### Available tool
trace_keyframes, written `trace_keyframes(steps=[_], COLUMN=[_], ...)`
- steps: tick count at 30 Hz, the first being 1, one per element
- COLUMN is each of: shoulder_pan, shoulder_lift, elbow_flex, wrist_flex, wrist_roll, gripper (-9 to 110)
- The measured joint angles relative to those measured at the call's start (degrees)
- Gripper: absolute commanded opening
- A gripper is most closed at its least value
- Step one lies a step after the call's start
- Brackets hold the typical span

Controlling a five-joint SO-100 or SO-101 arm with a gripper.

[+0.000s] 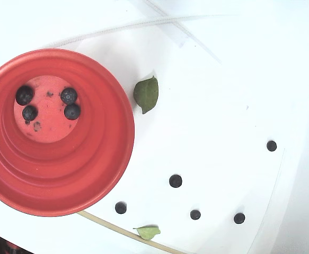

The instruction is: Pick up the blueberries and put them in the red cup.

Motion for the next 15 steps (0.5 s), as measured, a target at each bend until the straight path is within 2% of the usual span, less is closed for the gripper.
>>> trace_keyframes(steps=[11, 15], shoulder_pan=[-1.5, -1.5], shoulder_lift=[-5.9, -6.2], elbow_flex=[-4.0, -4.0], wrist_flex=[-2.9, -4.3], wrist_roll=[-9.3, -17.4], gripper=[14, 15])
